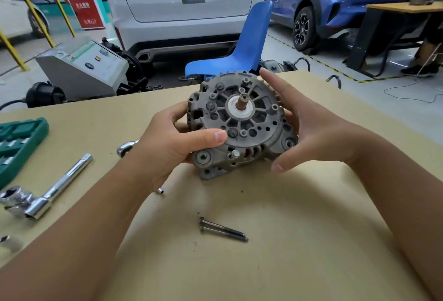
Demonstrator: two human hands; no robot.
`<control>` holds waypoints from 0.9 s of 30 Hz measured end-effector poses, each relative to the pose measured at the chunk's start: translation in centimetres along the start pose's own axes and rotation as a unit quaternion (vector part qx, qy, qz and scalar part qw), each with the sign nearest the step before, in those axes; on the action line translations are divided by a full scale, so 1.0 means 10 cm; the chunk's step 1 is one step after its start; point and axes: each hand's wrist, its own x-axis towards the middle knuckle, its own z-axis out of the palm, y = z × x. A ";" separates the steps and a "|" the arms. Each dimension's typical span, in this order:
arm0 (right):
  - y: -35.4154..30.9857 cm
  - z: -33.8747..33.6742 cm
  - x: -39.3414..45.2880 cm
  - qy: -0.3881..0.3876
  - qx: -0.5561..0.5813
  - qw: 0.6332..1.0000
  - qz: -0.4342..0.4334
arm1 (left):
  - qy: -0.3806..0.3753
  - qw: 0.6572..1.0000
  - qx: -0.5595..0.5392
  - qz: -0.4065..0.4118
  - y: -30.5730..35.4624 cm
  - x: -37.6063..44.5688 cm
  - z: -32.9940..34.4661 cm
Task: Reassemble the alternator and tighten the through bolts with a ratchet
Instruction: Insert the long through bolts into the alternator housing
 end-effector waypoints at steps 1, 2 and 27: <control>0.02 -0.01 0.00 0.006 -0.009 1.000 -0.002 | 0.003 1.000 0.001 0.019 -0.02 0.03 0.00; 0.03 -0.02 0.01 0.013 -0.022 1.000 -0.004 | 0.008 0.999 0.007 0.038 -0.04 0.05 0.00; -0.17 0.33 0.11 0.163 0.151 0.975 0.024 | -0.021 0.970 0.205 0.129 -0.25 -0.11 0.06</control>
